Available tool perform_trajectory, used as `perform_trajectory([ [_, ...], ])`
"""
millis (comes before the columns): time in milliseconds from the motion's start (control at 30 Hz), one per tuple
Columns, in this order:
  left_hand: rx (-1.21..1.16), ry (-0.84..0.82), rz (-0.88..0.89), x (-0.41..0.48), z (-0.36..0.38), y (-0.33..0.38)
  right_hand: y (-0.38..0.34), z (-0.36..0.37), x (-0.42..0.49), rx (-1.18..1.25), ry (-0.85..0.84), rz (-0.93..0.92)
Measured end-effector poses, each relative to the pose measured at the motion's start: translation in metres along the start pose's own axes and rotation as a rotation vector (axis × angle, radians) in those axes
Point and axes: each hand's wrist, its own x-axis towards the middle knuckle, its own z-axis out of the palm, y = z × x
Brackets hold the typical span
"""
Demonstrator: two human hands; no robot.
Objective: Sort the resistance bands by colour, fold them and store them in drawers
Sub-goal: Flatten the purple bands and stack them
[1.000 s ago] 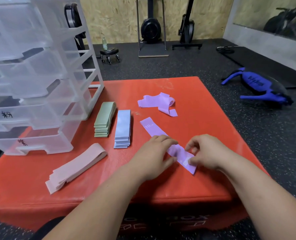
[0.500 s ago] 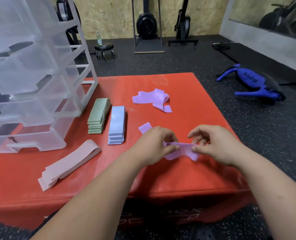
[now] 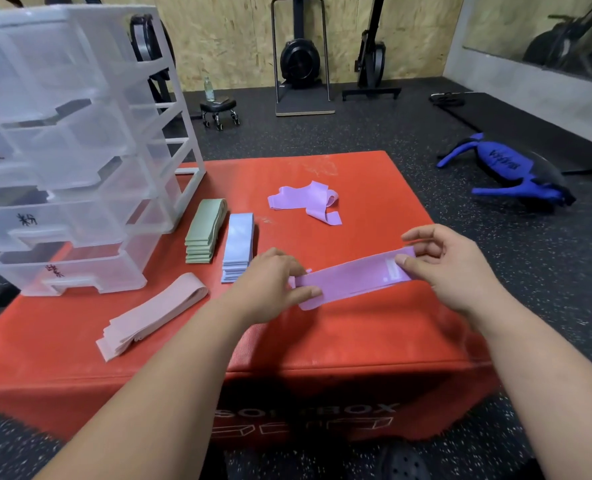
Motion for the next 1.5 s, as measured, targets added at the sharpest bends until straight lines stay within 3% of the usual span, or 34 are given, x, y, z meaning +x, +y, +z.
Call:
perform_trajectory([
  [367,-0.237,-0.009,-0.216,-0.027,-0.028,-0.019,0.021,-0.010,0.000,0.040,0.236,0.151],
  [533,-0.483,-0.007,-0.347,-0.027,-0.024,-0.034,0.034,-0.016,0.004,0.000,0.257,0.231],
  [667,-0.534,0.038,-0.429,-0.021,-0.018,-0.035,0.041,-0.017,0.008,-0.044,0.221,0.275],
  [867,-0.138,-0.070,-0.442,-0.015,-0.001,-0.032,0.051,-0.016,0.008,-0.613,0.064,0.257],
  [1000,-0.055,-0.022,-0.438,-0.013,0.003,-0.027,0.051,-0.014,0.010,-0.725,0.046,0.226],
  [1200,-0.044,0.046,-0.431,-0.012,0.000,-0.029,0.049,-0.015,0.013,-0.709,0.083,0.186],
  [1500,0.078,-0.040,-0.420,-0.016,-0.001,-0.030,0.053,-0.015,0.020,-0.872,-0.020,0.160],
])
